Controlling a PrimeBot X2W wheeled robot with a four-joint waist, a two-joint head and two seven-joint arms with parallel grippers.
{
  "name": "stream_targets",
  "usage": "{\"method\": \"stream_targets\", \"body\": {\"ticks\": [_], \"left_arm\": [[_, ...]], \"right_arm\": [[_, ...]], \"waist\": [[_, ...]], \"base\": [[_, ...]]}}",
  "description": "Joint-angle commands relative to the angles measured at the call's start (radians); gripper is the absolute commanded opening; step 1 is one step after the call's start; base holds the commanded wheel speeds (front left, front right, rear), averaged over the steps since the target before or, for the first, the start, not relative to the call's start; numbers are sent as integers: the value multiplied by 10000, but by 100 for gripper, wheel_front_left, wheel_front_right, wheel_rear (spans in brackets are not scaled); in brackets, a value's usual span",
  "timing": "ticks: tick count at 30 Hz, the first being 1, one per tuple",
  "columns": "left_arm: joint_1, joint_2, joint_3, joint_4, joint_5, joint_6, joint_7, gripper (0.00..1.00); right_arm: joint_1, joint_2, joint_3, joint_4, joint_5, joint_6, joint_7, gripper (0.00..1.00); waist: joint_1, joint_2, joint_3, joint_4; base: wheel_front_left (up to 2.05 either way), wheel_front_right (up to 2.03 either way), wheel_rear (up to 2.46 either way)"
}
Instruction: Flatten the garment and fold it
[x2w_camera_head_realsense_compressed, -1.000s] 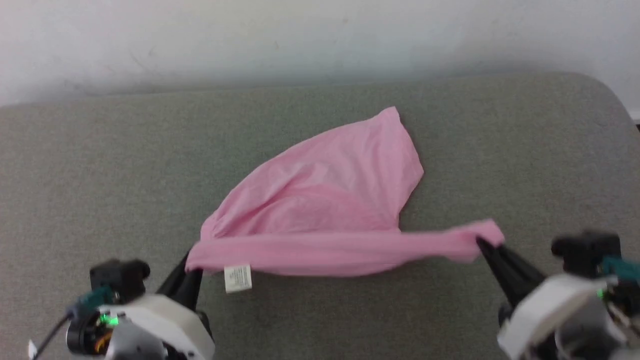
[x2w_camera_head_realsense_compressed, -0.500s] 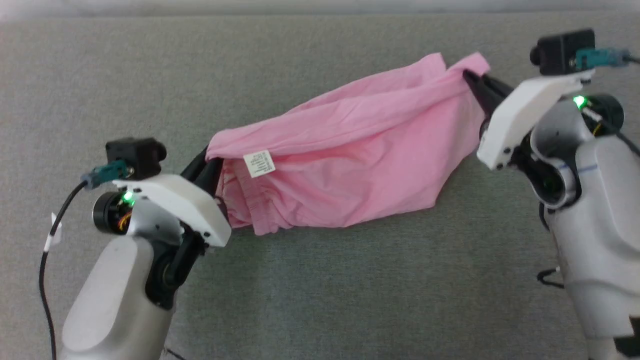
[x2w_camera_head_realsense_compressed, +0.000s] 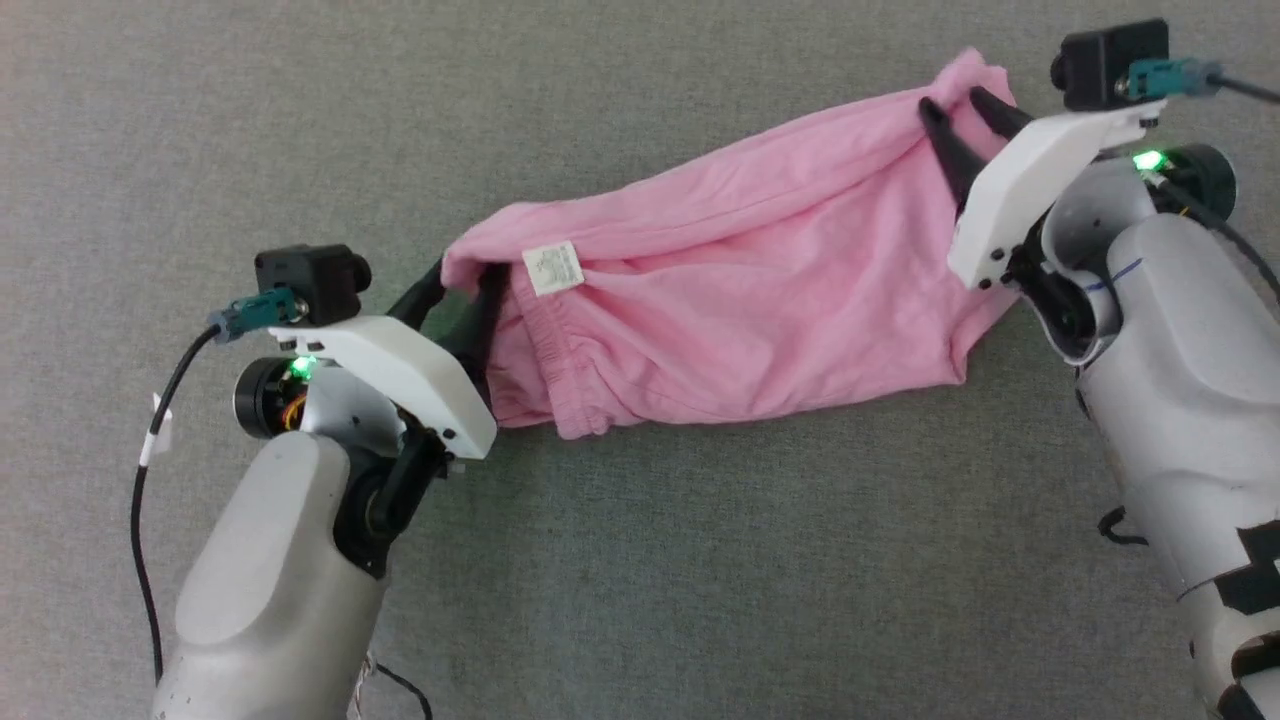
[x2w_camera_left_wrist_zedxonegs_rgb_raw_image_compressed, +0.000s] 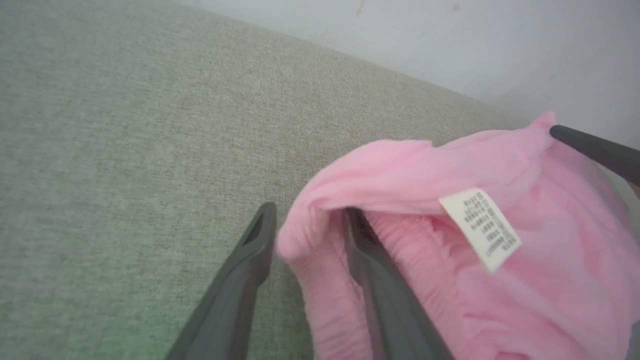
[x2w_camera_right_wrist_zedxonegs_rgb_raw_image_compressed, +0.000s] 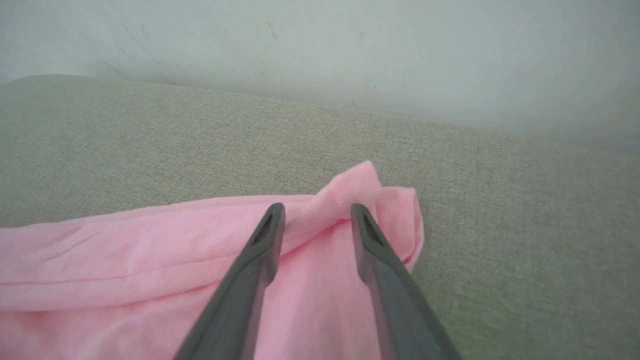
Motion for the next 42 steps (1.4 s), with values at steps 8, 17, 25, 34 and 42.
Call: {"method": "stream_targets", "body": {"ticks": [8,17,25,34,42], "left_arm": [[866,117,85,-272,427,427,-1075,100],[2382,853,272,-1818,973,1511,-847,100],[3156,1556,-74,-2358,284,1256,1313,100],[2544,1821,-502,-1835,-252,908,3108,100],[1602,1708,-1152,-217,-221,646,4253,100]], "right_arm": [[634,-185,1061,155,-15,-7,-2686,100],[2885,-409,842,-2149,-517,-7,-3738,100],[6377,-141,-676,-5799,-1556,-7,-2506,100],[8869,465,-1572,-9350,-2174,-7,-739,100],[9283,820,-1636,-10189,-2164,-7,-268,100]], "waist": [[-3,0,-1134,-318],[-3,0,-2371,-979],[-3,0,-3047,-1532],[-3,0,-2848,-2002],[-3,0,-2347,-2284]], "base": [[0,0,0],[0,0,0],[0,0,0],[0,0,0],[0,0,0]]}}
